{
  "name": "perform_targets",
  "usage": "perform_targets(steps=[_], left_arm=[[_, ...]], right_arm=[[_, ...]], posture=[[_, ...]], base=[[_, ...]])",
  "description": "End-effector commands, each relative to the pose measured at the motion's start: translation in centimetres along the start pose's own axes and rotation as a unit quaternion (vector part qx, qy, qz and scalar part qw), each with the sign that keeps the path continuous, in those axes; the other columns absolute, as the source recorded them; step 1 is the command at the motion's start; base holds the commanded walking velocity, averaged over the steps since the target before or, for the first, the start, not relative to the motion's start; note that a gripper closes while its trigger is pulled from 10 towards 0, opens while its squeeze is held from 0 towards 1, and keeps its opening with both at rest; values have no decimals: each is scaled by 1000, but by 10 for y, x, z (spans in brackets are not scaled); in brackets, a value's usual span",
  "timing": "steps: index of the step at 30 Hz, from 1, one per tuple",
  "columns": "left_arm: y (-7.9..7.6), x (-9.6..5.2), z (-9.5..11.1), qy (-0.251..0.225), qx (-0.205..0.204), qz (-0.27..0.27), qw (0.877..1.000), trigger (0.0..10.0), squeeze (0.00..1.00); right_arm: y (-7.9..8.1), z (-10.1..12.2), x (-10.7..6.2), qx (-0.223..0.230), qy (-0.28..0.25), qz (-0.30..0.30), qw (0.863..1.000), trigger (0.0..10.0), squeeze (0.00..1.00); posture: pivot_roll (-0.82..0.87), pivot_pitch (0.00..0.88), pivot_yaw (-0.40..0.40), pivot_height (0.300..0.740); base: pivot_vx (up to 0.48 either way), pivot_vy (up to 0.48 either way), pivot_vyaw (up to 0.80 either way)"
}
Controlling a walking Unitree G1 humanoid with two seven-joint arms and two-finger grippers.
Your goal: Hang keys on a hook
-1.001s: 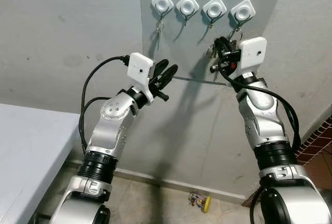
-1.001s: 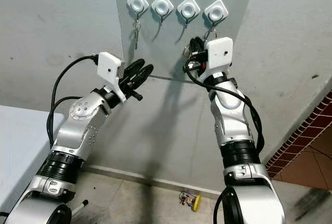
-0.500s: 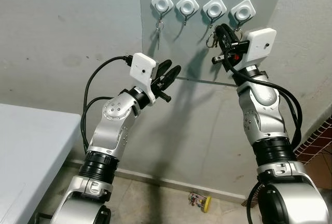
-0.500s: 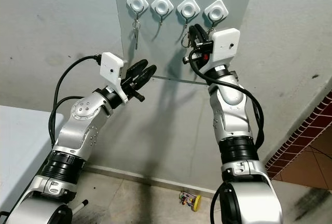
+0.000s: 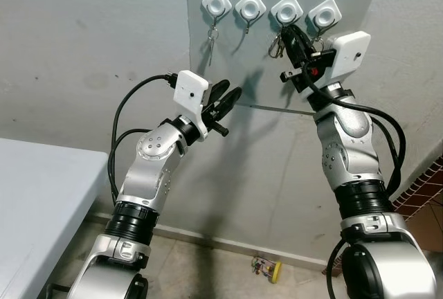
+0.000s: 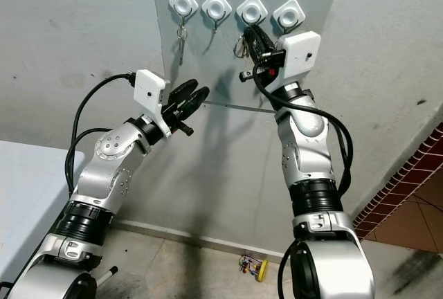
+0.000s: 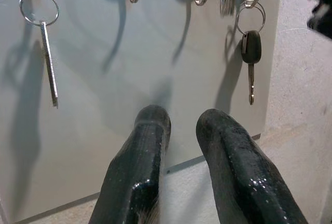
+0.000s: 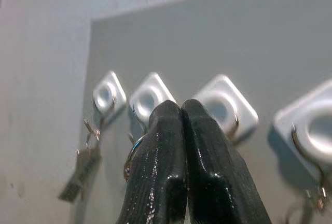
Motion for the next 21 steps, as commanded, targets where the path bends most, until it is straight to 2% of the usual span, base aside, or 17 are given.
perform_targets(steps=[1, 21], left_arm=[[-1, 6, 13, -14, 12, -10, 1000, 10000, 0], [0, 5, 13, -14, 12, -7, 1000, 10000, 0]], right_arm=[[5, 17, 9, 1, -25, 13, 1000, 10000, 0], [0, 20, 24, 9, -26, 18, 999, 10000, 0]], posture=[[-87, 0, -7, 740], [-79, 0, -12, 740]], base=[[0, 0, 0], [0, 0, 0]])
Point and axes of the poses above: a point about 5 cm out from each wrist's last joint towards the gripper, its own x axis pointing out of the wrist towards the gripper, its own z axis along the axis of the wrist's last joint, y = z × x, the point moved 6 cm from there along x, pointing out of the wrist towards the gripper, and after that the axes turned 10 degrees about x, right-handed, at the moved point
